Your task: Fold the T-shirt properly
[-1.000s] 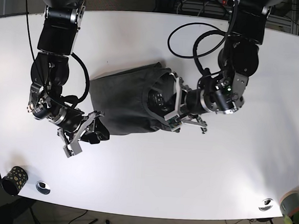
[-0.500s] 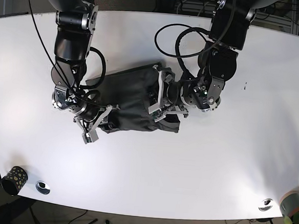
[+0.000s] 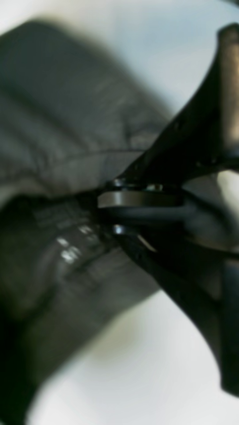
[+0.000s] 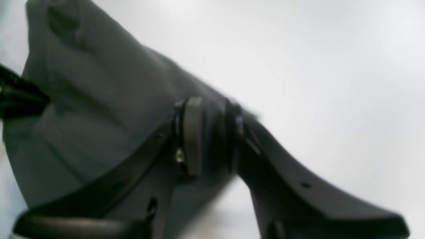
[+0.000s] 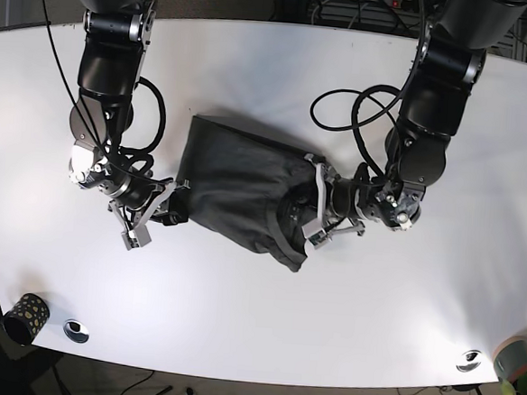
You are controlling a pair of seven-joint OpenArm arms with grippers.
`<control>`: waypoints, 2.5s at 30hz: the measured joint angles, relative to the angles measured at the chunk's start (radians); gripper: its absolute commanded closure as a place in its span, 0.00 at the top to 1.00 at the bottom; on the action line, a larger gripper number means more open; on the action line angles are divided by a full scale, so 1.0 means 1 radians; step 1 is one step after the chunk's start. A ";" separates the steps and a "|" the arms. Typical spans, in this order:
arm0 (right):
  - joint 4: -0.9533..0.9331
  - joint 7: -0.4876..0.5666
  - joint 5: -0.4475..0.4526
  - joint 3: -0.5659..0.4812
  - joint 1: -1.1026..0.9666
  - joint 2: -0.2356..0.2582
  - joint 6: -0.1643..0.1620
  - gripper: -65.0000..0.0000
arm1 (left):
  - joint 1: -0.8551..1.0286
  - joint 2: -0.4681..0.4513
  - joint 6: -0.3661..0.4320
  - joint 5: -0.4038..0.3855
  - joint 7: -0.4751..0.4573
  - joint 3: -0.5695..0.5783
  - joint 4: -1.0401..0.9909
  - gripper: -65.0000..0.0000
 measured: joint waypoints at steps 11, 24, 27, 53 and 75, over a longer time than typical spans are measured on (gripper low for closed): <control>0.066 -0.050 -0.044 -0.004 0.027 0.000 0.004 0.17 | 0.000 -0.093 0.020 0.045 0.053 -0.100 0.324 0.07; 0.060 -0.047 -0.137 -0.043 -0.054 -0.085 -0.004 0.16 | 0.172 -0.080 0.016 0.048 0.188 -0.241 0.584 0.08; 0.158 -0.050 -0.127 -0.101 -0.133 -0.087 -0.001 0.16 | 0.199 -0.073 0.015 0.045 0.189 -0.238 0.586 0.11; 0.657 -0.235 -0.043 -0.293 -0.316 -0.223 0.000 0.17 | 0.327 -0.062 0.233 0.041 0.092 -0.244 0.557 0.45; 0.105 -0.023 0.026 -0.295 -0.129 -0.200 0.008 0.16 | 0.392 -0.029 0.230 0.023 0.045 -0.363 0.419 0.45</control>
